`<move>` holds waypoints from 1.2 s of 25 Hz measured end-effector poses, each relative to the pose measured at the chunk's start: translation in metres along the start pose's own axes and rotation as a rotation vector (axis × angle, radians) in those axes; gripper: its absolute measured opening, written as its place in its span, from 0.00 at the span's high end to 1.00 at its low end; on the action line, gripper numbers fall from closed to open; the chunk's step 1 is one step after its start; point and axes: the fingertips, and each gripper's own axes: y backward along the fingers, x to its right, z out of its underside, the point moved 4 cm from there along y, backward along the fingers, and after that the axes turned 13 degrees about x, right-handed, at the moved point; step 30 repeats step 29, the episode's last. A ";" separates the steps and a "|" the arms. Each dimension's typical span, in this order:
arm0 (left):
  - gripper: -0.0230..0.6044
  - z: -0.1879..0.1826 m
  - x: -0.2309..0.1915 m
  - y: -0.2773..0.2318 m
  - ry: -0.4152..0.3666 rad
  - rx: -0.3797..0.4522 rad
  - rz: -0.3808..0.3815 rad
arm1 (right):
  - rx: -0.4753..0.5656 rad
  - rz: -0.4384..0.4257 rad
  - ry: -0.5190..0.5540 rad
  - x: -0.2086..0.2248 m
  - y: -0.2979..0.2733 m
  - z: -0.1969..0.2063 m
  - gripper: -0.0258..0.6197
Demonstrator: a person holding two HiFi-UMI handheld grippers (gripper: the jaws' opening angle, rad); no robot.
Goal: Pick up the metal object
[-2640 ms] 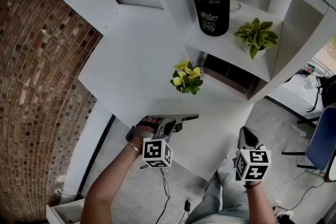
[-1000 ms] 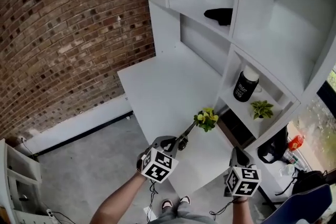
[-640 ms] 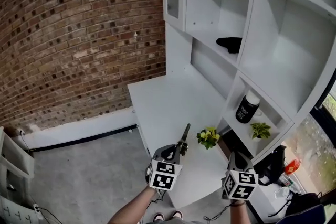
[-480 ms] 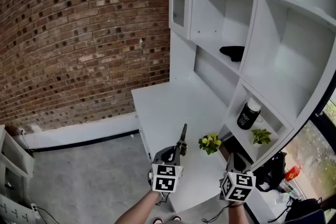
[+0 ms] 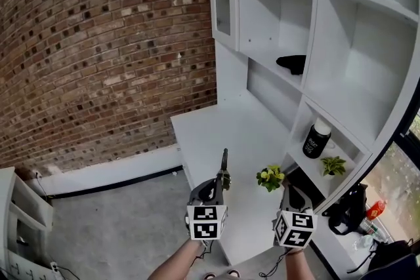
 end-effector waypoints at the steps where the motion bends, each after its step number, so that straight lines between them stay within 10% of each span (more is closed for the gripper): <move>1: 0.94 0.001 -0.002 0.001 0.001 -0.003 -0.001 | -0.003 -0.001 -0.002 -0.001 0.000 0.001 0.96; 30: 0.94 0.010 -0.009 0.008 0.018 -0.017 0.006 | -0.018 -0.004 0.063 -0.010 0.005 0.007 0.96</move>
